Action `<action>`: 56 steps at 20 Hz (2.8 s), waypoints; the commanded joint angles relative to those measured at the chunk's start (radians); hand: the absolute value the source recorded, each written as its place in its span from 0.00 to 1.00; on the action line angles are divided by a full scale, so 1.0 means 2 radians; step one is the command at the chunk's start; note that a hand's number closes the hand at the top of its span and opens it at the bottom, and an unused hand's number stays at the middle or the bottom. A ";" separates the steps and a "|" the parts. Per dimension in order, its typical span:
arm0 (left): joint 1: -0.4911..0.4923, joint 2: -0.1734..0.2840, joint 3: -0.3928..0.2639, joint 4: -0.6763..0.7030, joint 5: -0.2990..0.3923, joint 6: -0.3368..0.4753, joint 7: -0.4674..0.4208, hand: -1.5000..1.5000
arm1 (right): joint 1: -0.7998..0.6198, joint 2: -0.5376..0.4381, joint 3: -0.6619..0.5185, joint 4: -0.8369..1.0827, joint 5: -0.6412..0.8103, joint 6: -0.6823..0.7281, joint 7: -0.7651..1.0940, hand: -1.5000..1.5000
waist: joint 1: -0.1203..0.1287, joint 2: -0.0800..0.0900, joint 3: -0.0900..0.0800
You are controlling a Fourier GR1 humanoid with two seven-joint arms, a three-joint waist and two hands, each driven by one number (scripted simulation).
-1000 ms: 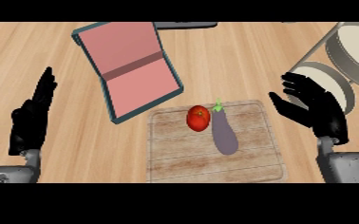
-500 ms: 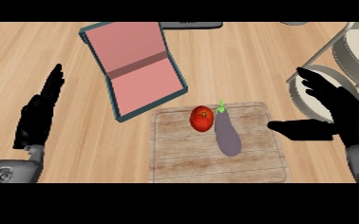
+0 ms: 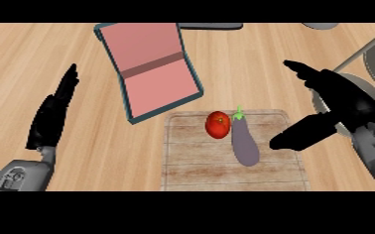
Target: Pick the eggplant from the cutting board and place it in the tiered basket
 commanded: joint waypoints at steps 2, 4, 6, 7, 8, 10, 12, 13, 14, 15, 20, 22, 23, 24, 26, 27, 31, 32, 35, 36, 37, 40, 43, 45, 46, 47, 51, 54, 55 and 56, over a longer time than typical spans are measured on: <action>0.002 0.002 0.003 -0.012 0.003 -0.006 0.009 0.50 | -0.088 0.018 0.024 0.063 -0.029 0.031 0.142 0.00 | 0.009 0.000 0.001; -0.008 -0.009 -0.005 0.008 -0.007 0.001 0.005 0.50 | -0.093 0.032 0.050 0.079 -0.036 0.024 0.150 0.00 | 0.001 0.000 0.000; -0.004 0.003 0.010 0.003 0.007 -0.012 0.009 0.50 | -0.080 0.045 0.066 0.096 -0.037 0.016 0.151 0.00 | 0.000 -0.001 0.001; -0.013 0.002 0.006 -0.002 -0.002 -0.006 0.020 0.50 | -0.103 0.051 0.067 0.113 -0.047 0.015 0.151 0.00 | 0.000 -0.001 0.001; -0.004 -0.005 0.005 0.014 -0.004 -0.004 -0.009 0.50 | -0.105 0.052 0.077 0.120 -0.055 0.017 0.151 0.00 | -0.003 -0.001 0.000; 0.001 -0.003 0.008 0.013 -0.004 -0.004 -0.009 0.50 | -0.114 0.060 0.101 0.141 -0.053 0.008 0.151 0.00 | -0.001 -0.002 0.000; -0.020 -0.004 0.008 0.018 -0.004 -0.008 0.004 0.50 | -0.131 0.057 0.110 0.165 -0.060 0.020 0.151 0.00 | -0.005 -0.001 0.000; -0.012 -0.008 0.008 0.020 -0.008 0.000 0.005 0.50 | -0.115 0.055 0.123 0.161 -0.054 0.020 0.151 0.00 | -0.008 -0.002 0.001; -0.006 -0.011 0.006 0.007 -0.009 0.002 0.000 0.50 | -0.125 0.060 0.129 0.168 -0.063 0.019 0.151 0.00 | -0.006 -0.003 0.001; -0.009 -0.008 0.014 0.018 -0.004 0.000 0.008 0.50 | -0.134 0.055 0.124 0.176 -0.074 0.025 0.151 0.00 | -0.008 -0.002 0.001; -0.024 -0.008 0.015 0.021 -0.011 -0.001 0.016 0.50 | -0.134 0.067 0.164 0.172 -0.083 0.004 0.151 0.00 | -0.017 -0.004 0.001; 0.002 0.001 0.030 0.020 0.001 -0.010 -0.004 0.50 | -0.154 0.059 0.169 0.177 -0.096 0.009 0.151 0.00 | -0.013 -0.004 0.001; 0.007 0.008 0.028 0.007 0.001 -0.017 0.004 0.50 | -0.144 0.051 0.176 0.168 -0.089 0.004 0.151 0.00 | -0.014 -0.005 0.001; -0.007 -0.014 0.010 0.010 -0.019 0.005 0.013 0.50 | -0.152 0.068 0.195 0.167 -0.085 -0.009 0.151 0.00 | -0.017 -0.005 0.001; -0.008 -0.011 0.016 -0.001 -0.010 -0.003 0.022 0.50 | -0.151 0.063 0.217 0.165 -0.065 -0.012 0.151 0.00 | -0.015 -0.006 0.002; 0.022 -0.002 0.023 0.000 -0.005 -0.009 -0.008 0.50 | -0.167 0.062 0.222 0.179 -0.074 -0.004 0.151 0.00 | -0.009 -0.006 0.001; 0.006 -0.012 0.016 0.001 -0.012 -0.006 0.011 0.50 | -0.172 0.065 0.249 0.173 -0.069 -0.023 0.151 0.00 | -0.015 -0.006 0.001; 0.013 0.000 0.027 -0.003 -0.007 -0.014 -0.005 0.50 | -0.173 0.051 0.237 0.168 -0.074 -0.003 0.151 0.00 | -0.013 -0.005 0.002; -0.009 -0.017 0.021 0.010 -0.012 -0.006 0.008 0.50 | -0.189 0.061 0.246 0.186 -0.081 0.000 0.151 0.00 | -0.015 -0.003 0.002; 0.005 -0.002 0.034 0.001 -0.005 -0.011 0.013 0.50 | -0.171 0.035 0.253 0.152 -0.089 -0.020 0.151 0.00 | -0.023 -0.008 0.001; -0.004 0.002 0.030 -0.002 -0.002 -0.025 0.013 0.50 | -0.197 0.064 0.255 0.191 -0.087 -0.018 0.151 0.00 | -0.014 -0.005 0.001; -0.003 -0.007 0.031 0.018 -0.011 -0.014 0.002 0.50 | -0.188 0.062 0.269 0.188 -0.093 -0.026 0.151 0.00 | -0.019 -0.004 0.001; 0.007 -0.022 0.028 0.015 -0.018 0.000 -0.009 0.50 | -0.173 0.061 0.276 0.180 -0.093 -0.042 0.151 0.00 | -0.021 -0.005 0.002; 0.013 0.005 0.045 0.000 0.002 -0.028 -0.002 0.50 | -0.181 0.064 0.289 0.194 -0.101 -0.040 0.151 0.00 | -0.016 -0.006 0.001; 0.007 -0.015 0.031 -0.003 -0.008 -0.012 0.013 0.50 | -0.156 0.079 0.296 0.192 -0.078 -0.065 0.151 0.00 | -0.017 -0.004 0.002; 0.020 -0.006 0.038 0.003 -0.008 -0.016 -0.005 0.50 | -0.165 0.053 0.294 0.175 -0.103 -0.047 0.151 0.00 | -0.021 -0.007 0.001; 0.011 -0.010 0.035 -0.002 -0.014 -0.015 0.003 0.50 | -0.165 0.069 0.305 0.188 -0.090 -0.070 0.151 0.00 | -0.018 -0.006 0.002; 0.017 -0.023 0.026 -0.002 -0.021 -0.010 -0.002 0.50 | -0.161 0.075 0.304 0.190 -0.098 -0.073 0.151 0.00 | -0.018 -0.005 0.002; 0.009 -0.004 0.039 -0.016 -0.010 -0.023 0.018 0.50 | -0.170 0.088 0.315 0.200 -0.100 -0.080 0.151 0.00 | -0.015 -0.006 0.002; 0.018 -0.015 0.035 -0.008 -0.013 -0.020 -0.004 0.50 | -0.159 0.084 0.306 0.201 -0.095 -0.069 0.151 0.00 | -0.014 -0.003 0.002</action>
